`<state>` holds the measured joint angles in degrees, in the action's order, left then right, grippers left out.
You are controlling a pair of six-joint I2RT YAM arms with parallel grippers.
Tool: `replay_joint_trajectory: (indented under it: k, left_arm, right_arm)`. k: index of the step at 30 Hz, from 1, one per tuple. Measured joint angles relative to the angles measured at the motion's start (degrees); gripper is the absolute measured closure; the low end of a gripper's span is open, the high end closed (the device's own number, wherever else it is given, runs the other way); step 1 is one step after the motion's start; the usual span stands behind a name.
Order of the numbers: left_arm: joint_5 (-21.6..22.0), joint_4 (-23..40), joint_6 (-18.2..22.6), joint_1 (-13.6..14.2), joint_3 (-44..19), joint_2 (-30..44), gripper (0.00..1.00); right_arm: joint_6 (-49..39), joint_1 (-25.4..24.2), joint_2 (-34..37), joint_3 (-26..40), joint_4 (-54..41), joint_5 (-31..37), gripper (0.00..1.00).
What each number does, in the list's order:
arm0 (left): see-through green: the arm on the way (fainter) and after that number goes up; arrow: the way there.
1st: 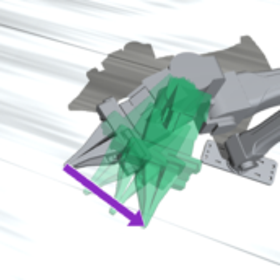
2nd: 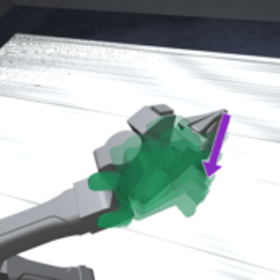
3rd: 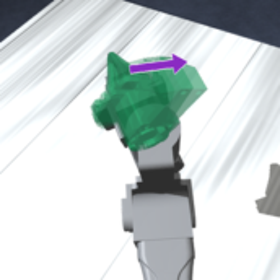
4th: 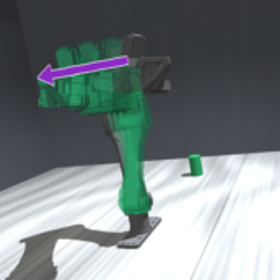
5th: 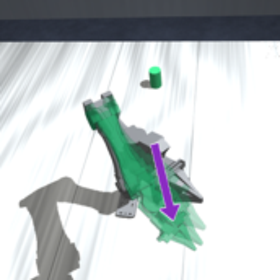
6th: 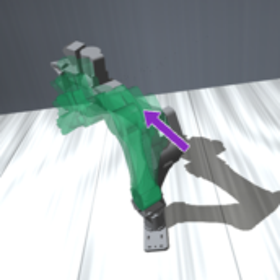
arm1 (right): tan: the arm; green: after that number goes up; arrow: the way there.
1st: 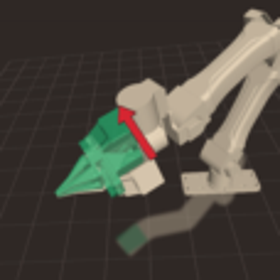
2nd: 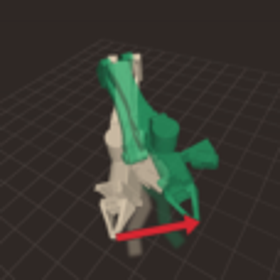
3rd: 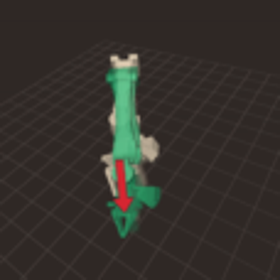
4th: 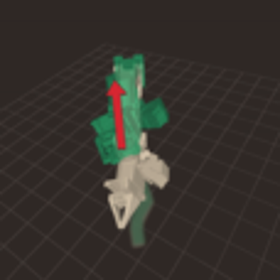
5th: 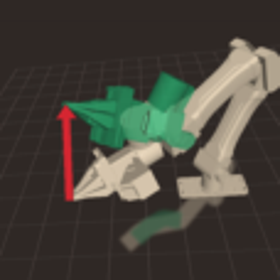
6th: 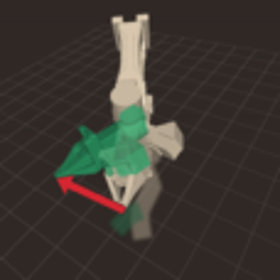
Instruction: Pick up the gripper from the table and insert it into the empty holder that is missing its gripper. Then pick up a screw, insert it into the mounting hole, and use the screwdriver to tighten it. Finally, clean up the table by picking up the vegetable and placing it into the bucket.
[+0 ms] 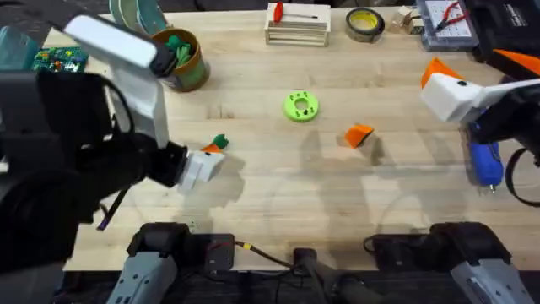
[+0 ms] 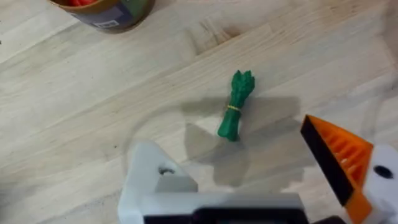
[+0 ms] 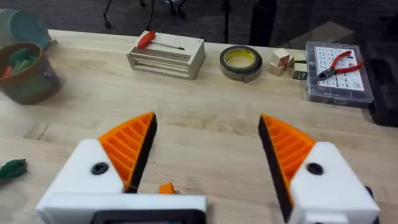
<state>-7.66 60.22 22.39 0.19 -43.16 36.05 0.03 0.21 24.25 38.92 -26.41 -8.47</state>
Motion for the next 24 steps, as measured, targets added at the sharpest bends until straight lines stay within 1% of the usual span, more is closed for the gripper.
replay_joint_trajectory:
  k: [5, 12, 22, 23, 24]
  left_arm:
    - [0.42, -2.86, 0.68, 0.00, 0.00, 5.42, 0.007]
    - [0.93, -4.77, 2.58, 0.00, 0.00, 17.52, 0.007]
    - [1.07, -7.06, 2.78, 0.00, 0.00, 30.08, 0.007]
    - [1.07, -7.23, 2.75, 0.00, 0.00, 31.07, 0.012]
    - [1.05, -7.29, 2.75, 0.00, 0.00, 31.74, 0.074]
  right_arm:
    - [0.00, 0.00, 0.00, 0.00, 0.00, 0.00, 0.010]
    - [0.00, 0.00, 0.00, 0.00, -0.98, 0.02, 0.010]
    - [0.00, 0.00, 0.00, 0.00, -1.16, 0.02, 0.010]
    - [0.00, 0.00, 0.00, 0.00, -1.16, 0.03, 0.010]
    - [0.00, 0.00, 0.00, 0.00, -1.14, 0.04, 0.010]
